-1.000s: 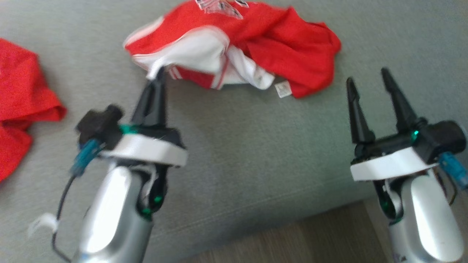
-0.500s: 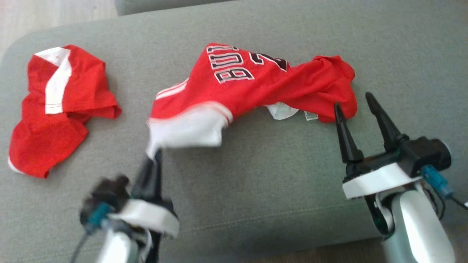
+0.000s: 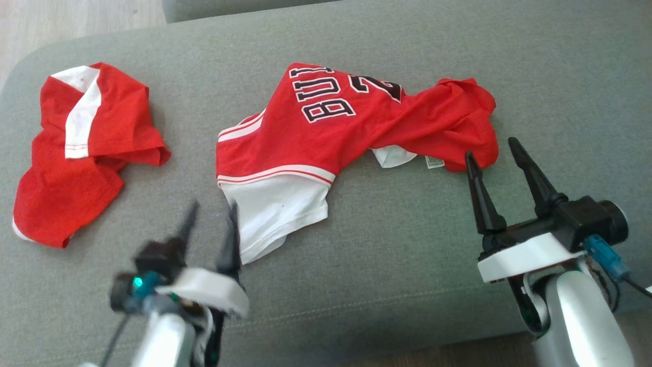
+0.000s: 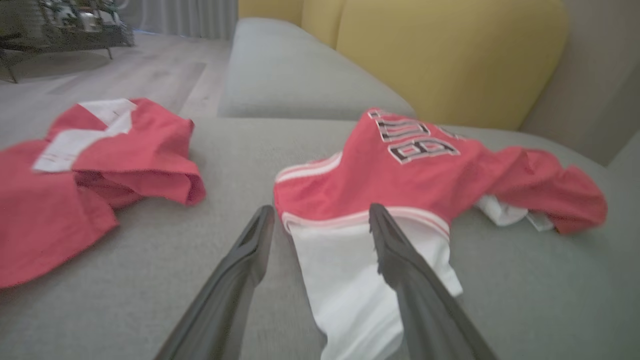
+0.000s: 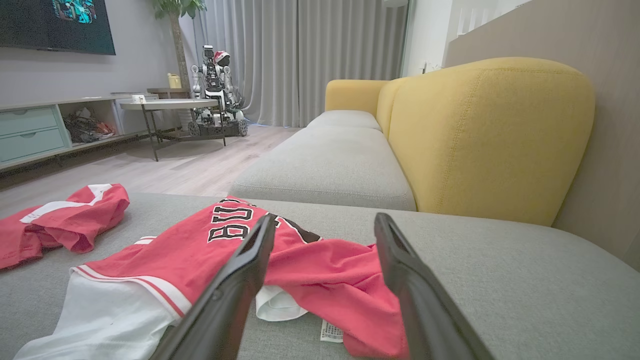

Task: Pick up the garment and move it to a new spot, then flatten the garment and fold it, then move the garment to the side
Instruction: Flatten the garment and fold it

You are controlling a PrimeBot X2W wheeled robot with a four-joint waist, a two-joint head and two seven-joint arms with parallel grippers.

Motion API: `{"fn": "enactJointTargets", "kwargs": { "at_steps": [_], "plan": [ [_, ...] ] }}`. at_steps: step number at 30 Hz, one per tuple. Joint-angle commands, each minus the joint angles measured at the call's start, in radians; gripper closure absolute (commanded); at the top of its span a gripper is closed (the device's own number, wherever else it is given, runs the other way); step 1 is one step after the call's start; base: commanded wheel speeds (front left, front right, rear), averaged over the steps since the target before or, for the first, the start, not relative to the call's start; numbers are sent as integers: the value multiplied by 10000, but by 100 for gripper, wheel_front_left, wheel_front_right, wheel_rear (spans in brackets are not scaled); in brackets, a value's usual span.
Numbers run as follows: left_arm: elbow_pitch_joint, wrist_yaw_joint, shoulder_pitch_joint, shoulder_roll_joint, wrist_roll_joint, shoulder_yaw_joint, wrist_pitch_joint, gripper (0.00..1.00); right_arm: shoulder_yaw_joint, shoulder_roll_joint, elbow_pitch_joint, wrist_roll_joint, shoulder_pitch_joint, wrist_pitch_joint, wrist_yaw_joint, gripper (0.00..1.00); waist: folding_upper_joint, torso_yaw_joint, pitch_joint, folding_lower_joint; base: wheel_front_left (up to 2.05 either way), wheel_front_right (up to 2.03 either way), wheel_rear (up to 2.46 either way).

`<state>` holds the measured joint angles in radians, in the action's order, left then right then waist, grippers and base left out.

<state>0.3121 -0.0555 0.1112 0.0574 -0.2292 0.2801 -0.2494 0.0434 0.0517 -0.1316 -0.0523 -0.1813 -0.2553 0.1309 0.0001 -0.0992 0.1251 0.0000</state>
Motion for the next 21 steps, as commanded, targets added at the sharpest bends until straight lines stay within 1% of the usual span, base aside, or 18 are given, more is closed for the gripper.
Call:
{"fn": "enactJointTargets", "kwargs": {
  "at_steps": [1,4,8,10,15,18,21],
  "plan": [
    [-1042,-207,525,-26,-122,-627,-118,0,153,-15,419,52,-242,-65,-2,0,-1,21,33,0,0,0,0],
    [-1943,-246,467,-58,-169,-806,-120,0,79,-15,525,-73,-215,-65,-2,0,-1,48,52,0,0,0,0],
    [-2761,-298,348,-67,-364,-711,-122,0,17,-15,628,-144,-166,-65,-2,0,-1,52,101,0,0,0,0],
    [-2880,-345,318,-68,-382,-654,-122,0,11,-15,655,-152,-157,-65,-2,0,-1,58,126,0,0,0,0],
    [-3083,-632,164,-70,-541,-391,-123,0,42,-15,697,-93,-198,-65,-2,0,-1,114,248,0,0,0,0],
    [-3088,-686,171,-70,-582,-261,-123,0,-125,-15,648,-58,-293,-65,-2,0,-1,178,405,0,0,0,0],
    [-3092,-716,261,-71,-567,-187,-123,0,-652,-15,74,-648,-490,-65,-2,0,-1,250,594,0,0,0,0]
  ]
}}
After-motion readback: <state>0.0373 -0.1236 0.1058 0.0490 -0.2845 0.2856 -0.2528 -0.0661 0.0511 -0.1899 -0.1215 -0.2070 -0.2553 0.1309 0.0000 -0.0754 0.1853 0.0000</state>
